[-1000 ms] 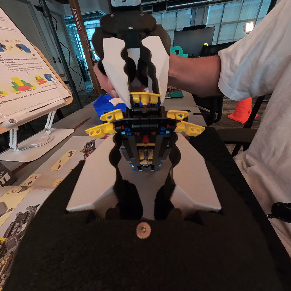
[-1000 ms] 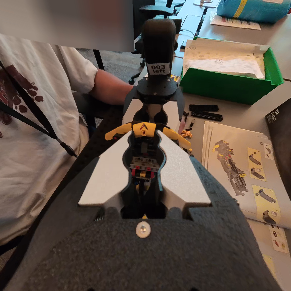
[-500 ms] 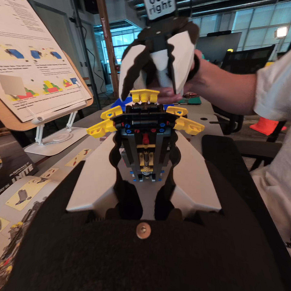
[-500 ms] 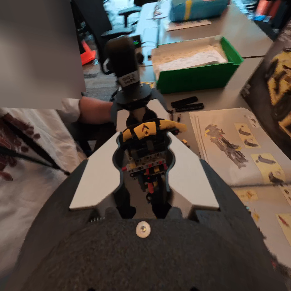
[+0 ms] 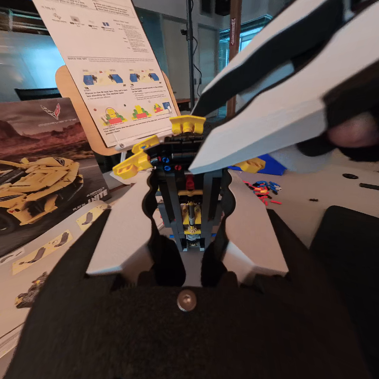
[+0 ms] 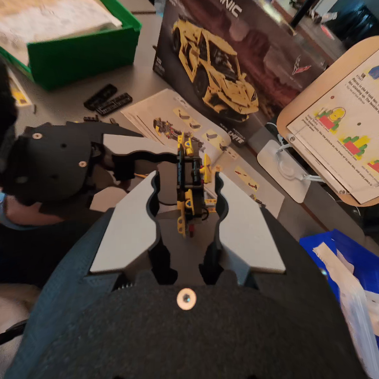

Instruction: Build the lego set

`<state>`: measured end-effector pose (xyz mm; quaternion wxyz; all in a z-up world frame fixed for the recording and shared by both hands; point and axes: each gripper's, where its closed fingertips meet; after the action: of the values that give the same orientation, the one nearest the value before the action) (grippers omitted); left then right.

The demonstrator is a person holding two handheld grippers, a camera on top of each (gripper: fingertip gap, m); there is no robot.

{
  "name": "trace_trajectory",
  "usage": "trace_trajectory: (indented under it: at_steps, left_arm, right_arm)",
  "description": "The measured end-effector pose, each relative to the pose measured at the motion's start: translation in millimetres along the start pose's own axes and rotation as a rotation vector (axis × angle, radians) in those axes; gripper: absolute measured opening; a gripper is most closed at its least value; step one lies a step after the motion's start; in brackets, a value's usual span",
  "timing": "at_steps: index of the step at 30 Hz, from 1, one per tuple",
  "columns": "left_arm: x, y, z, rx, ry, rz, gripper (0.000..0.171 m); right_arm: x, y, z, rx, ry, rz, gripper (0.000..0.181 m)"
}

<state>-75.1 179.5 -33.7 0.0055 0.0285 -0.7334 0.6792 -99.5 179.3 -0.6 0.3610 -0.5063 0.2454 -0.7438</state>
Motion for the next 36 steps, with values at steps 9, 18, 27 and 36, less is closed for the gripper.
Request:
trace_trajectory:
  at_steps: [9,18,27,36]
  left_arm:
    - [0.5,-1.9,21.1,-0.125,-0.072,0.010,0.058]
    - [-2.2,1.3,18.6,-0.102,-0.082,-0.007,0.058]
    - [-3.2,5.5,18.2,-0.102,-0.079,-0.031,0.058]
    - [0.4,11.4,12.9,-0.059,-0.043,-0.020,0.058]
  right_arm:
    - [-6.4,14.4,5.6,0.147,0.077,-0.125,0.042]
    - [-6.9,28.8,8.0,0.194,0.117,-0.197,0.044]
    - [-8.3,30.0,7.5,0.232,0.134,-0.225,0.035]
    - [-4.8,25.1,-5.9,0.175,0.031,-0.133,0.048]
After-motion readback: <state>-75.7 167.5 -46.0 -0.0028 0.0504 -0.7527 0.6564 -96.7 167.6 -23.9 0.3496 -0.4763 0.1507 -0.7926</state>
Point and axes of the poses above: each gripper's, where its closed fingertips meet, x back along the fingers, y out of its underside, z = x × y across the jaws, and after that the axes turned 4 degrees about -z, right-handed
